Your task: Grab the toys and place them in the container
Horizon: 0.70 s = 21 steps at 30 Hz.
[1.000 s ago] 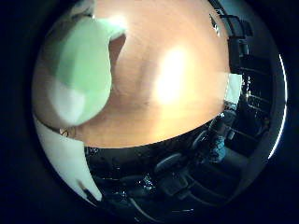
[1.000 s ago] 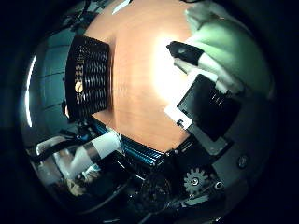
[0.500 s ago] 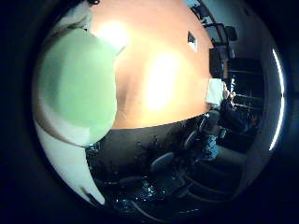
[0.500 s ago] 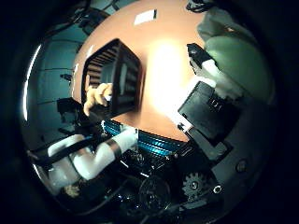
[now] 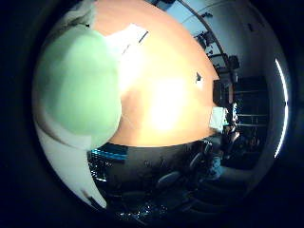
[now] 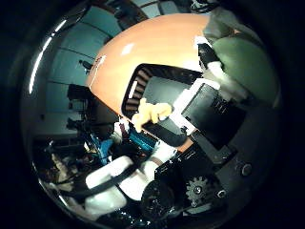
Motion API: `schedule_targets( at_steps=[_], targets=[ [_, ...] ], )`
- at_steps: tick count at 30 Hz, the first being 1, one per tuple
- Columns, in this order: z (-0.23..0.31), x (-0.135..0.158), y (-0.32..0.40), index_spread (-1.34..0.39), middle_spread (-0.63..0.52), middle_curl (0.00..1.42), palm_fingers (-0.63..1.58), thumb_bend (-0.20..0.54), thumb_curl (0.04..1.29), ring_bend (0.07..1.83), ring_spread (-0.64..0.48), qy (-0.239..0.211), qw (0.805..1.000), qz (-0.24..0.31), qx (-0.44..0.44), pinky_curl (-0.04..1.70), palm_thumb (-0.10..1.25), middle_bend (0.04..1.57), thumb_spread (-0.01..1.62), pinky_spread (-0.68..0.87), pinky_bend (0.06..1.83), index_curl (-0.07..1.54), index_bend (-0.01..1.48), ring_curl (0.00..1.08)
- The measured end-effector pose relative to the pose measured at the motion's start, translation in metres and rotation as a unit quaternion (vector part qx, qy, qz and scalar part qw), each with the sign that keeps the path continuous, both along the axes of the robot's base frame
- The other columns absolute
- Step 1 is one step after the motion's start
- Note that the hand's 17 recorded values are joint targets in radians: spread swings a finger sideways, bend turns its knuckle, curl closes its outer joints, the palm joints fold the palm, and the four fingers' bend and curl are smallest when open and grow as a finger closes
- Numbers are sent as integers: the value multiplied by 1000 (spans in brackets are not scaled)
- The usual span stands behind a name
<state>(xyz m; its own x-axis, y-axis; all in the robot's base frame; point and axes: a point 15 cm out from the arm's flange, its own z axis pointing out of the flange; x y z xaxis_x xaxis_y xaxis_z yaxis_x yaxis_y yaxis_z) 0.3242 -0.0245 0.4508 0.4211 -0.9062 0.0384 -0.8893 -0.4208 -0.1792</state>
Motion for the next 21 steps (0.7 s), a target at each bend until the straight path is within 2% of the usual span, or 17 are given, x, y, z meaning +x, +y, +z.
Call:
schedule_targets(
  at_steps=[4,8,15,19,21],
  targets=[
    [5,-2,54,-295,-165,876,1056,-18,868,1295,-249,-8,999,28,12,1034,1034,1289,614,-243,1101,933,984,816],
    [12,7,93,-296,-166,879,1060,-19,881,1284,-253,-40,998,49,24,1053,1033,1284,610,-249,1087,937,983,827],
    [16,5,128,-301,-167,883,1073,-30,880,1276,-256,-52,995,72,35,1074,985,1274,639,-256,1088,951,978,842],
    [8,2,130,-304,-178,872,1082,-21,784,1271,-253,-46,996,73,37,1027,904,1198,912,-274,1083,931,923,814],
    [-9,-4,129,-319,-187,835,1054,-39,699,1234,-250,-34,996,71,36,957,830,1162,1023,-319,1011,891,801,762]
  ],
)
